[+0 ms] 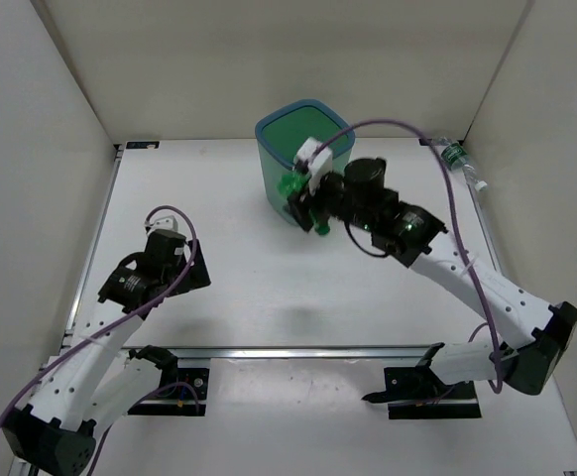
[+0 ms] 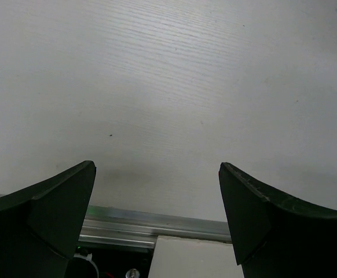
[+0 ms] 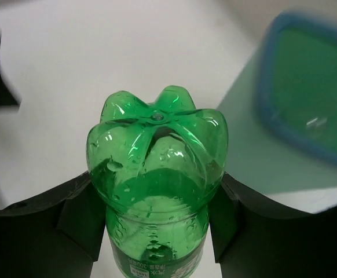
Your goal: Put the plastic bottles in the bin
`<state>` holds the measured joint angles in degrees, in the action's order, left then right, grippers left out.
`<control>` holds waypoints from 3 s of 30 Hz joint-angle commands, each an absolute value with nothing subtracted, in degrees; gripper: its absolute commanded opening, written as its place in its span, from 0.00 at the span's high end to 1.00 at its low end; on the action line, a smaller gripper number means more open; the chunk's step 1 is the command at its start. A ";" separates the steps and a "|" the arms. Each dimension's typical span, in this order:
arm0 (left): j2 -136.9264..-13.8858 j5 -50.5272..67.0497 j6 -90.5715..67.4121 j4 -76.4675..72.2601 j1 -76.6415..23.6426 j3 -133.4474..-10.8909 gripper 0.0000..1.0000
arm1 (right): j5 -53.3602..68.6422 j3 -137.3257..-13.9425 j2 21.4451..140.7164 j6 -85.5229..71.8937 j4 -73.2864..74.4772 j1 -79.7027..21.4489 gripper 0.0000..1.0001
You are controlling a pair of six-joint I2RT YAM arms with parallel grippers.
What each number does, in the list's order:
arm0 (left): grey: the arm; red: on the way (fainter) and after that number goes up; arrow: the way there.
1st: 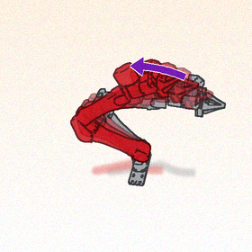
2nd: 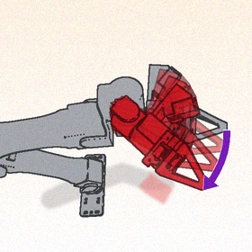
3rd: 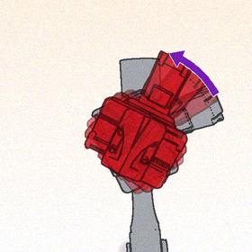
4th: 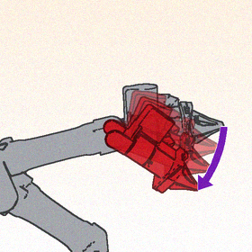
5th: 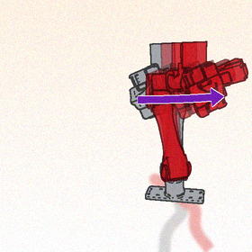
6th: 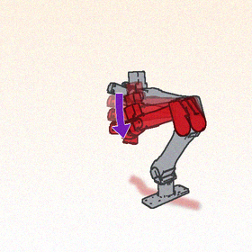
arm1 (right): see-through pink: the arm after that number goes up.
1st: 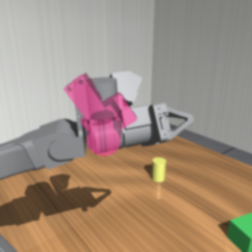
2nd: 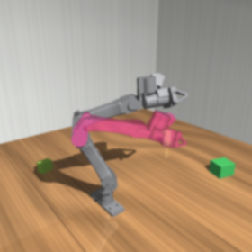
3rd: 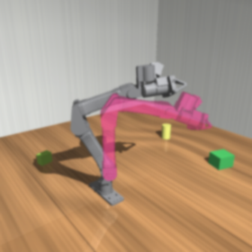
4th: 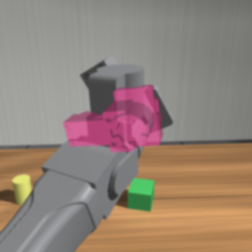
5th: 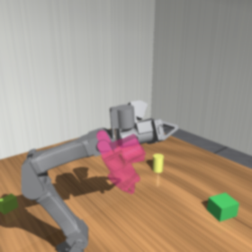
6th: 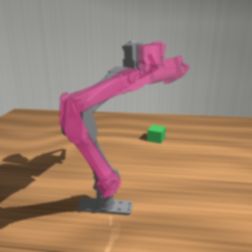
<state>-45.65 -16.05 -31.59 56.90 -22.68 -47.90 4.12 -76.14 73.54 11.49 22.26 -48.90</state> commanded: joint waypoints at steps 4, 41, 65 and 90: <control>-50.35 -10.11 -32.87 48.52 -23.47 -45.00 0.01 | 8.78 -91.82 86.54 15.21 4.05 -37.12 0.62; -67.40 -12.40 -33.48 39.73 -18.90 -53.69 0.01 | 9.14 -104.84 111.42 21.60 13.79 8.51 0.02; -78.22 -10.10 -36.12 43.24 -16.79 -57.56 0.01 | 9.65 -128.22 145.28 28.49 13.27 20.03 0.03; -69.79 -16.44 -35.77 48.00 -14.58 -60.21 0.01 | 39.18 -129.11 136.87 10.65 14.33 19.08 0.87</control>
